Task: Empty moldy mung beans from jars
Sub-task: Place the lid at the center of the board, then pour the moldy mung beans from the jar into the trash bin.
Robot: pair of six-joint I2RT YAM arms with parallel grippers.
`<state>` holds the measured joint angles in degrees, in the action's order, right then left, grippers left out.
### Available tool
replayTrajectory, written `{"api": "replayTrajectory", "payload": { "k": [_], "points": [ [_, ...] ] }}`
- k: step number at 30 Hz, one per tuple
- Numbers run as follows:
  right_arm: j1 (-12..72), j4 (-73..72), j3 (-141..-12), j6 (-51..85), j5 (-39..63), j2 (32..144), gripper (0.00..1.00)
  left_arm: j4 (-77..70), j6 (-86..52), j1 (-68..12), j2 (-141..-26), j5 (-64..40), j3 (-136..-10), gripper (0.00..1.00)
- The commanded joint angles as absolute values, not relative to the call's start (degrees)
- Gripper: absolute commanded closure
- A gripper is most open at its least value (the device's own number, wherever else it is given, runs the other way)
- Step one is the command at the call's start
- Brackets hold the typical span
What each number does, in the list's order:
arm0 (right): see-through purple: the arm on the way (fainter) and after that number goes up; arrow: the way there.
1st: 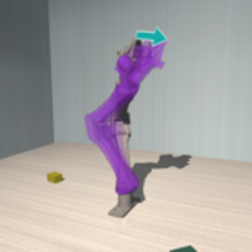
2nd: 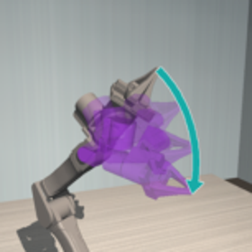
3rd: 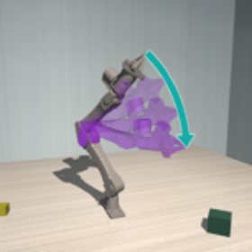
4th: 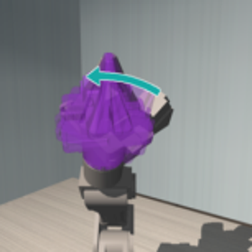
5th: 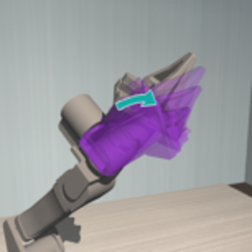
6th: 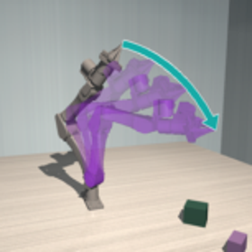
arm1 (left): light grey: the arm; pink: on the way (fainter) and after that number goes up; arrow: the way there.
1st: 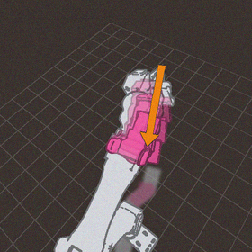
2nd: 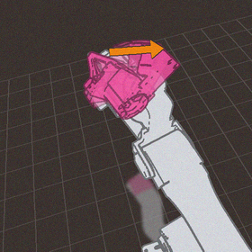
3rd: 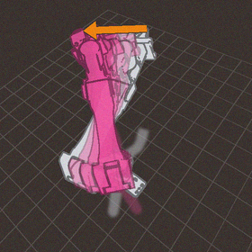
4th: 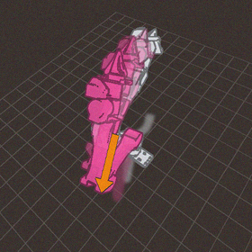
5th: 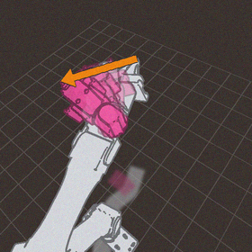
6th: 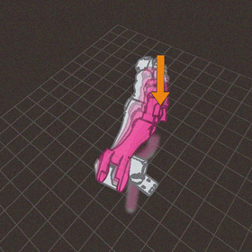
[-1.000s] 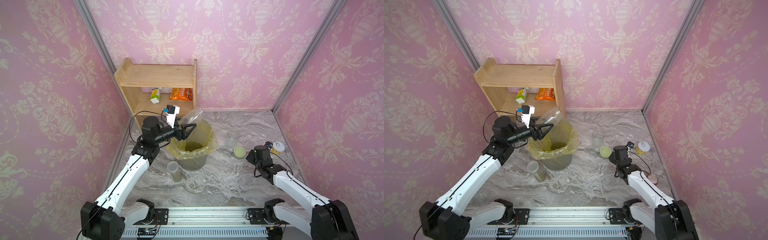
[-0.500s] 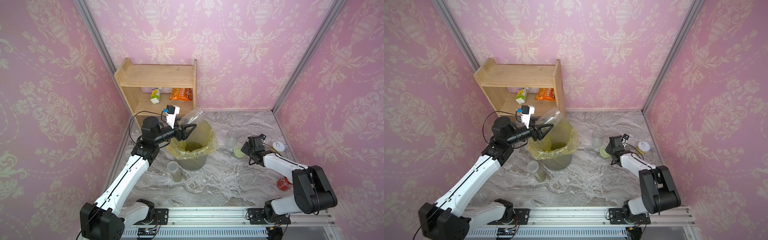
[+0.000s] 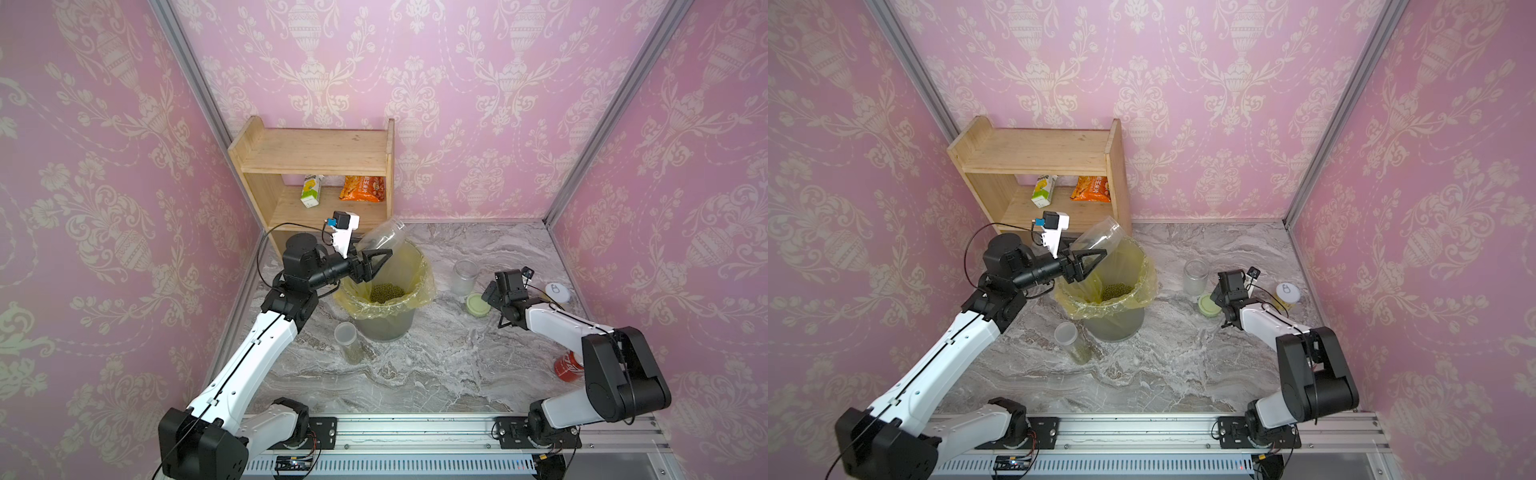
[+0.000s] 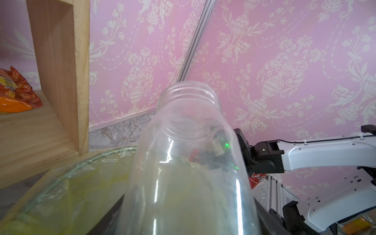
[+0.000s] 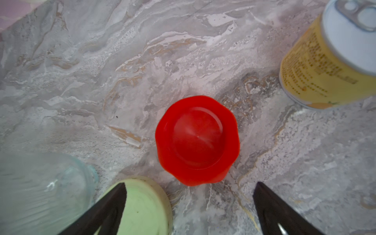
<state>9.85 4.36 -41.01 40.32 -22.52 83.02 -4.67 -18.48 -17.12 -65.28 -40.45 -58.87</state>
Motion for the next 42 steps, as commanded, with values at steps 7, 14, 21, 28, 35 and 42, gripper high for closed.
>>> {"api": "replayTrajectory", "payload": {
  "k": [7, 14, 21, 28, 35, 42],
  "points": [
    [15.1, 7.7, -38.2, 35.4, -23.3, 70.9, 0.0, 12.9, -12.9, -17.7, -61.5, -38.7, -66.1, 0.59],
    [17.1, 7.8, -35.0, 34.5, -19.0, 64.6, 0.0, 26.2, -8.4, -17.7, -57.7, -38.8, -68.0, 0.61],
    [19.0, 8.5, -35.2, 32.2, -17.1, 62.3, 0.0, 45.4, -2.4, -17.7, -61.3, -33.3, -78.4, 0.63],
    [20.3, 8.6, -35.4, 31.4, -16.2, 62.5, 0.01, 62.1, 2.0, -17.9, -71.7, -29.5, -90.4, 0.63],
    [20.3, 9.2, -35.2, 30.6, -15.3, 60.6, 0.01, 73.7, 1.9, -21.7, -81.0, -19.0, -102.2, 0.64],
    [20.2, 10.0, -34.2, 30.1, -15.6, 58.0, 0.0, 82.8, 1.0, -26.2, -89.8, -8.5, -113.6, 0.64]
  ]
}}
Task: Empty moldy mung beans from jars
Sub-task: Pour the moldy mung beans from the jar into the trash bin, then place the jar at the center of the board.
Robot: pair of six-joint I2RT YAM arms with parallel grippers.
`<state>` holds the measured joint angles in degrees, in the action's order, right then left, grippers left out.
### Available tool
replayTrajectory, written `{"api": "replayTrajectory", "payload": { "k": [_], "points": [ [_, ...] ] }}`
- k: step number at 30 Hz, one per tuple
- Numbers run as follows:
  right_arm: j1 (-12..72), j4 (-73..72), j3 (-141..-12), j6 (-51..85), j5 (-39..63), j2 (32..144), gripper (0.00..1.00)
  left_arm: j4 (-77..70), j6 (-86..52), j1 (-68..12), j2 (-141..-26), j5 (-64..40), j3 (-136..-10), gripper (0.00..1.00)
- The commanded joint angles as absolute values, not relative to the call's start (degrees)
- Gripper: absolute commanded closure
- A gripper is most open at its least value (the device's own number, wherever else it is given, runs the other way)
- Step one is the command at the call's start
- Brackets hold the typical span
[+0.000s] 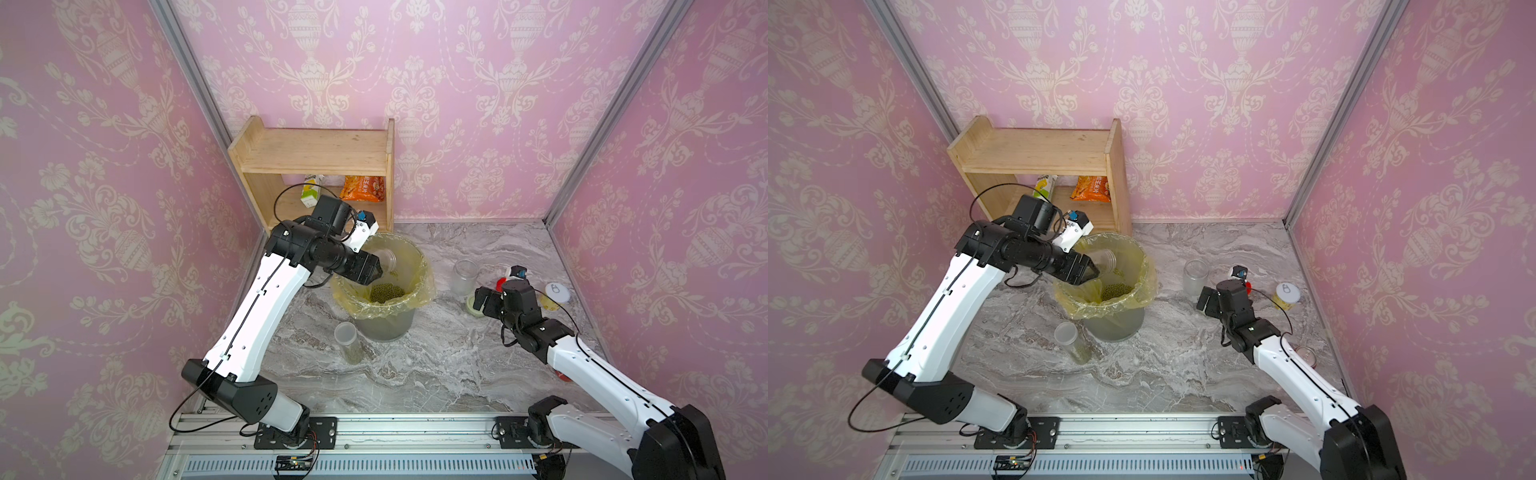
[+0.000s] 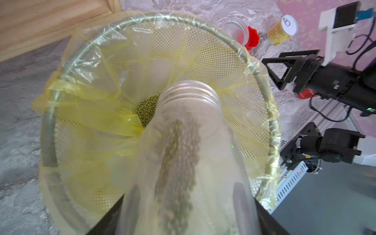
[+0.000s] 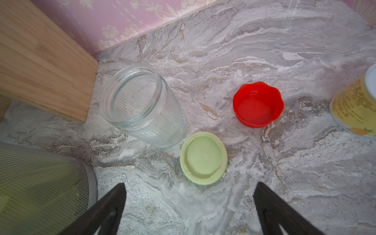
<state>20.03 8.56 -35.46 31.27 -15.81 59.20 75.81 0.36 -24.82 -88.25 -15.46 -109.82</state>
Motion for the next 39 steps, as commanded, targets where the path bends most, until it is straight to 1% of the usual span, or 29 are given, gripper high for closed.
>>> {"api": "replayTrajectory", "payload": {
  "k": [1, 5, 7, 14, 20, 22, 24, 27, 30, 32, 36, 39],
  "points": [
    [20.2, 10.1, -34.2, 29.9, -15.4, 57.8, 0.0, 84.2, 0.9, -26.7, -91.1, -6.8, -115.4, 0.64],
    [20.2, 10.3, -34.5, 29.6, -14.5, 57.7, 0.0, 90.0, 1.1, -28.5, -95.4, -2.3, -122.6, 0.64],
    [20.2, 10.5, -34.7, 29.2, -14.4, 57.9, 0.01, 89.8, 1.0, -29.5, -95.8, 0.0, -123.6, 0.64],
    [20.2, 11.4, -35.9, 28.6, -12.9, 57.9, 0.0, 90.4, 0.6, -30.7, -96.2, 0.3, -126.1, 0.64],
    [20.2, 11.6, -36.2, 29.3, -10.2, 56.9, 0.0, 88.6, 0.0, -30.8, -94.5, -3.1, -126.2, 0.64],
    [20.2, 10.8, -36.1, 30.1, -7.6, 56.2, 0.0, 86.6, -0.4, -30.9, -93.2, -4.1, -125.7, 0.64],
    [19.6, 8.7, -35.8, 32.3, -1.9, 55.5, 0.0, 83.0, 0.5, -31.0, -91.1, -7.6, -124.3, 0.64],
    [16.9, 3.1, -34.6, 40.8, 9.5, 54.7, 0.0, 71.1, 1.7, -32.2, -84.2, -11.0, -115.7, 0.64],
    [16.8, -2.3, -34.3, 47.0, 16.1, 53.0, 0.0, 57.3, -0.3, -32.2, -76.2, -11.5, -104.3, 0.64],
    [17.3, -3.5, -35.2, 48.9, 17.9, 51.1, 0.0, 49.5, -1.7, -32.2, -71.9, -13.0, -97.4, 0.64],
    [19.8, -3.7, -38.4, 50.3, 16.5, 46.5, 0.0, 33.3, -6.9, -32.2, -65.8, -16.8, -83.6, 0.65],
    [21.4, -11.2, -38.9, 52.5, 16.9, 46.1, 0.0, 26.5, -9.9, -32.2, -65.6, -20.0, -79.0, 0.64]
  ]
}}
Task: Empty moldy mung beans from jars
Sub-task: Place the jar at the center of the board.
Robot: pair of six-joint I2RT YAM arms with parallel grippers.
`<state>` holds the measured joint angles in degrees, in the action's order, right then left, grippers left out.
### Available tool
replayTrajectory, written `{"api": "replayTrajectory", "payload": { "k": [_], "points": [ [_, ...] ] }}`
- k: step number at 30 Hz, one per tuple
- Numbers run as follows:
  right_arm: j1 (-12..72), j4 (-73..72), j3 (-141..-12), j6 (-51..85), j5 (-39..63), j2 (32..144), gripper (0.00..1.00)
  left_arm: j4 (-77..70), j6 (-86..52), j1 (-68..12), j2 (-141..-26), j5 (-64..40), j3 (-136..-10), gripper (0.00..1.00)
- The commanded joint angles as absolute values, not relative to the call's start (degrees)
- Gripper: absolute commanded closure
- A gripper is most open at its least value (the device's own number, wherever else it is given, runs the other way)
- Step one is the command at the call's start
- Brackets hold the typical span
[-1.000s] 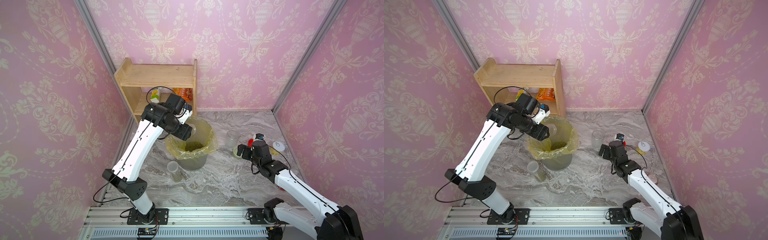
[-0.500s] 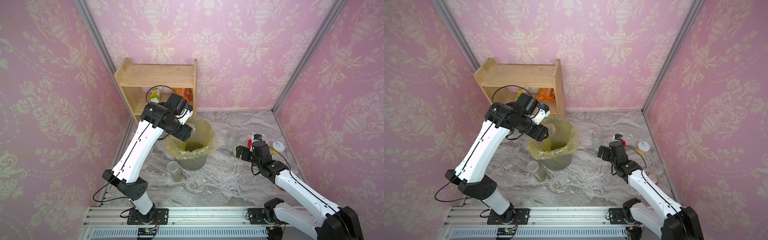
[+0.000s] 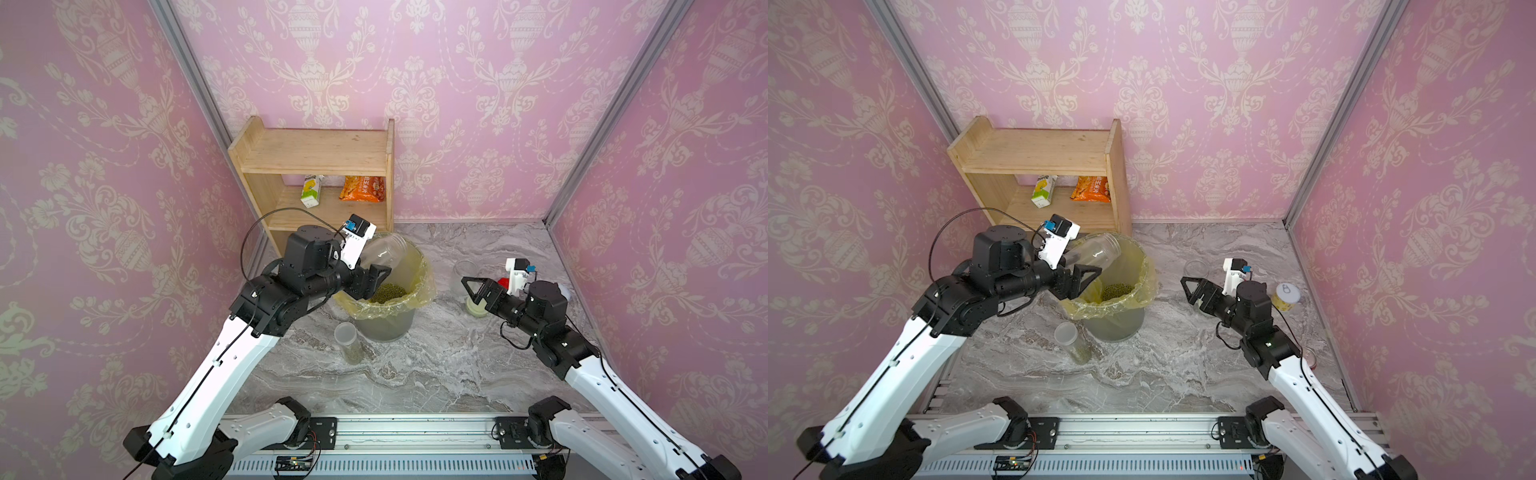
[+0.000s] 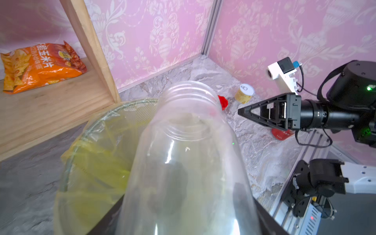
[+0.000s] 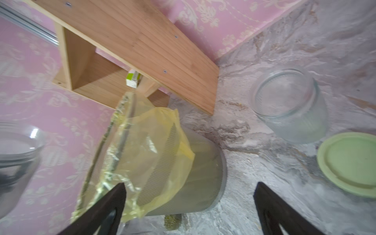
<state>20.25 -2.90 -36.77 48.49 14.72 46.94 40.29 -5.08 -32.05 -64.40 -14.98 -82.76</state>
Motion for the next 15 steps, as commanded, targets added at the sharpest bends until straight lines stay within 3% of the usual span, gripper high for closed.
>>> {"api": "replayTrajectory", "payload": {
  "k": [1, 6, 15],
  "points": [
    [21.5, -13.8, -38.8, 53.8, 17.1, 46.7, 0.0, 25.0, -10.5, -32.2, -65.9, -20.4, -78.1, 0.64],
    [23.4, -27.2, -38.4, 60.2, 15.9, 50.8, 0.0, 17.1, -13.4, -32.9, -66.5, -21.6, -75.1, 0.65],
    [31.4, -32.9, -44.2, 58.5, 11.4, 56.3, 0.0, 14.7, -14.2, -34.2, -70.2, -25.2, -76.8, 0.65]
  ]
}}
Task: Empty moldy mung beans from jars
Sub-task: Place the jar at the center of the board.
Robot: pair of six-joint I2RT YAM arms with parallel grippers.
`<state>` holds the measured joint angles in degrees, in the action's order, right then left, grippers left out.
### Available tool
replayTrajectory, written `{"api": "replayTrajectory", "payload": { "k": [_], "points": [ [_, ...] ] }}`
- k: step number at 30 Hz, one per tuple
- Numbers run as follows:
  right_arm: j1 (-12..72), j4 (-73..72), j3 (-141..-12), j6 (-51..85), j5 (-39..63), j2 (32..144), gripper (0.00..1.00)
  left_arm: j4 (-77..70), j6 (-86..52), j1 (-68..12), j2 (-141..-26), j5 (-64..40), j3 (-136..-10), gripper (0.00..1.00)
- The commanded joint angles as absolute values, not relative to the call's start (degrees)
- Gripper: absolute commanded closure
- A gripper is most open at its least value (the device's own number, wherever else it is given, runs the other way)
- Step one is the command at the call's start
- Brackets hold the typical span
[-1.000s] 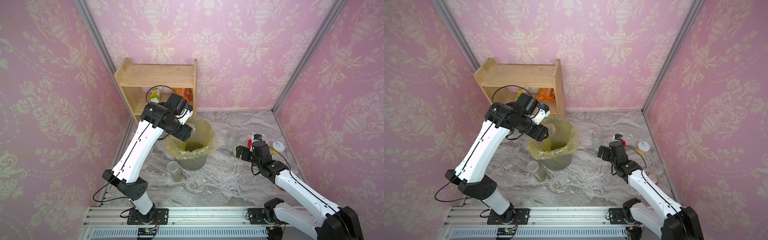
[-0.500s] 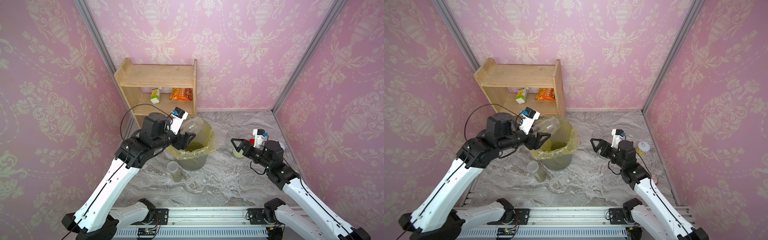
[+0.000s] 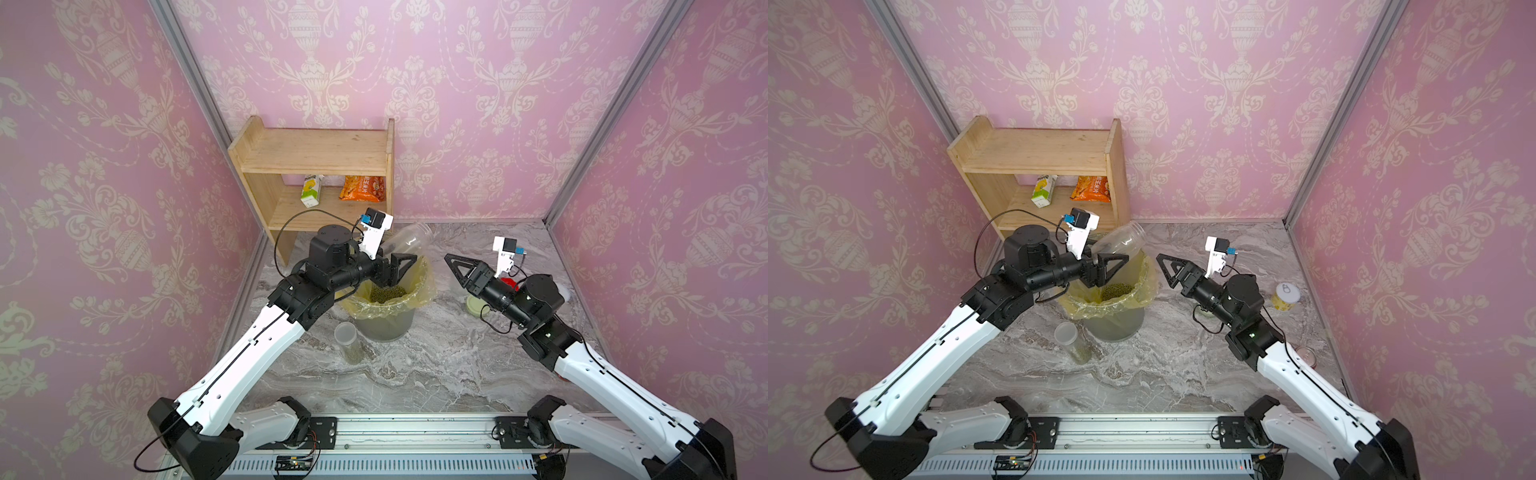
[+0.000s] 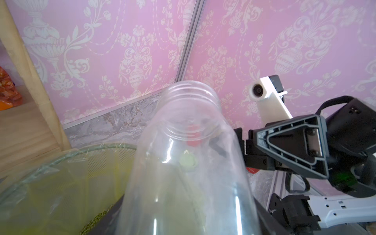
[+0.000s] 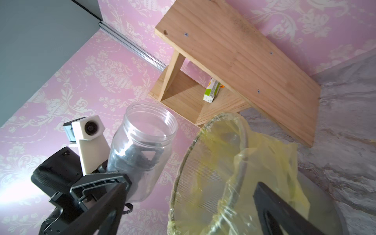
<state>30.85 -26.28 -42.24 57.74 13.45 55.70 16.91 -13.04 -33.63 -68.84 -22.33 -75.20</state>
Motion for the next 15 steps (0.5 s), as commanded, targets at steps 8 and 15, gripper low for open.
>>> {"api": "replayTrajectory", "payload": {
  "k": [8, 15],
  "points": [
    [32.0, -37.7, -46.2, 62.0, 11.1, 59.1, 0.0, 13.1, -14.2, -35.7, -72.8, -25.8, -78.7, 0.64],
    [32.7, -35.5, -50.4, 62.9, 10.7, 63.8, 0.0, 11.2, -14.0, -36.8, -74.7, -27.2, -79.6, 0.64]
  ]
}}
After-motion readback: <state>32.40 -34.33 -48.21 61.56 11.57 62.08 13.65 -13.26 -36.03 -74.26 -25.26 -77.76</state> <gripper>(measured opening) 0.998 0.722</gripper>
